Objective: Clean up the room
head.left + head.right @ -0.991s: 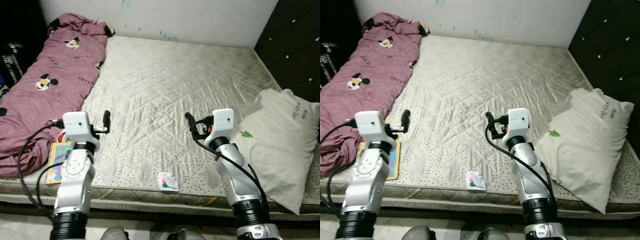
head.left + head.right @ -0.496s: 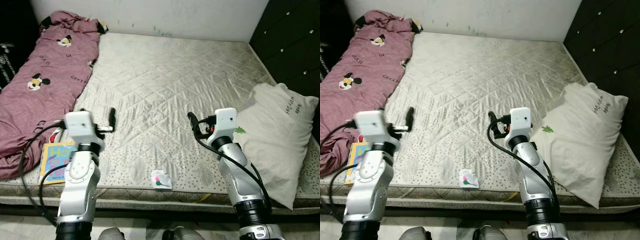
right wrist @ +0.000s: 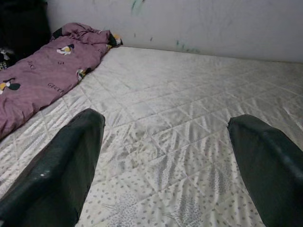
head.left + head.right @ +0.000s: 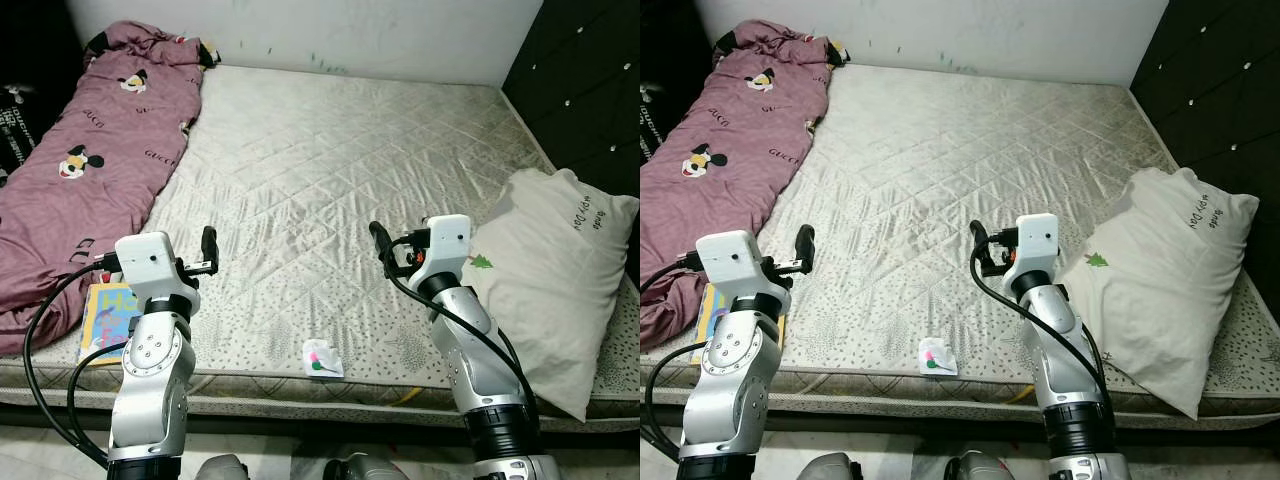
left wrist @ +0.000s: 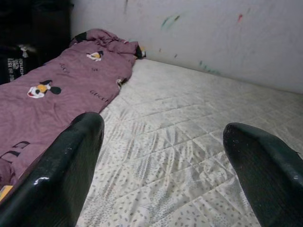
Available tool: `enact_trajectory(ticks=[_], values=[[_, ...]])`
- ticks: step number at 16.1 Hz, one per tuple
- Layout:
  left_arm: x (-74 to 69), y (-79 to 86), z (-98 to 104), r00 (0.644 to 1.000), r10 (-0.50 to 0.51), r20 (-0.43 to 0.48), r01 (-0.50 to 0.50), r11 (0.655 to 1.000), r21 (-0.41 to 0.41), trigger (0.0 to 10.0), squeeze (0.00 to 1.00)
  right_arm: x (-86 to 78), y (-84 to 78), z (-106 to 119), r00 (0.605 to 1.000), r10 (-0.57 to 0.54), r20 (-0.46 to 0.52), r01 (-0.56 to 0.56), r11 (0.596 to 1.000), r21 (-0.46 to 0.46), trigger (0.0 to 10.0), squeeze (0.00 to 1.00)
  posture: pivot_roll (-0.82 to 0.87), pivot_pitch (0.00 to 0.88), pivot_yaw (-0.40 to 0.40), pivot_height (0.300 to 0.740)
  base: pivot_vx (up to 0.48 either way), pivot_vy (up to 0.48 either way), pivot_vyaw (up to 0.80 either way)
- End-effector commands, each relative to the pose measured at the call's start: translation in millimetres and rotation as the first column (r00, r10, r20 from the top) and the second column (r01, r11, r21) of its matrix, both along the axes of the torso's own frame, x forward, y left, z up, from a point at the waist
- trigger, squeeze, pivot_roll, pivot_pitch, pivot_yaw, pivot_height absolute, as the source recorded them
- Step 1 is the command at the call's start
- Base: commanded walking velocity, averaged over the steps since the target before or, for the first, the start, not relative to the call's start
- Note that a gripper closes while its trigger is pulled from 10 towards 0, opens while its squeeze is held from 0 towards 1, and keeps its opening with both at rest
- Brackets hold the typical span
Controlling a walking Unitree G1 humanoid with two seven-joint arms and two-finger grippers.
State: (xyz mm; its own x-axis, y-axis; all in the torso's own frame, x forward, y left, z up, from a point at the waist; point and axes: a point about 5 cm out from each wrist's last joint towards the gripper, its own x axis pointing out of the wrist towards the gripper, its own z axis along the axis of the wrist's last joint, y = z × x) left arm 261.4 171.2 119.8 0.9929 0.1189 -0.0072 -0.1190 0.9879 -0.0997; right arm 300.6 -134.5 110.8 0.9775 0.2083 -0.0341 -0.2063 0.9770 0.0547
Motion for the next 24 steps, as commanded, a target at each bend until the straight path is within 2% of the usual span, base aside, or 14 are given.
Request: enact_trajectory(ticks=[1, 5, 13, 24], values=[[0.1, -3.5, 3.3, 1.0, -0.011, 0.004, 0.011, 1.0, -0.001, 10.0, 0.0, -0.1, -3.0, 5.6, 1.0, -0.005, 0.017, 0.005, 1.0, 0.003, 10.0, 0.0, 0.05, 0.02, -0.069, 0.736, 0.0, 0.0, 0.0], [1.9, -5.2, 3.5, 1.0, -0.016, 0.002, 0.016, 1.0, -0.008, 10.0, 0.0, 0.3, -3.2, 6.0, 1.0, 0.007, 0.012, -0.007, 1.0, -0.003, 10.0, 0.0, 0.05, 0.017, -0.076, 0.708, 0.0, 0.0, 0.0], [4.2, -7.0, 4.7, 1.0, -0.015, 0.001, 0.015, 1.0, -0.014, 10.0, 0.0, 1.9, -4.5, 7.3, 1.0, 0.011, 0.012, -0.011, 1.0, -0.007, 10.0, 0.0, 0.04, 0.023, -0.083, 0.594, 0.0, 0.0, 0.0], [5.7, -5.3, 4.9, 1.0, 0.011, -0.006, -0.011, 1.0, -0.018, 10.0, 0.0, 4.4, -1.6, 6.1, 0.999, 0.042, -0.01, -0.042, 0.999, -0.002, 10.0, 0.0, 0.04, 0.038, -0.09, 0.589, 0.0, 0.0, 0.0]])
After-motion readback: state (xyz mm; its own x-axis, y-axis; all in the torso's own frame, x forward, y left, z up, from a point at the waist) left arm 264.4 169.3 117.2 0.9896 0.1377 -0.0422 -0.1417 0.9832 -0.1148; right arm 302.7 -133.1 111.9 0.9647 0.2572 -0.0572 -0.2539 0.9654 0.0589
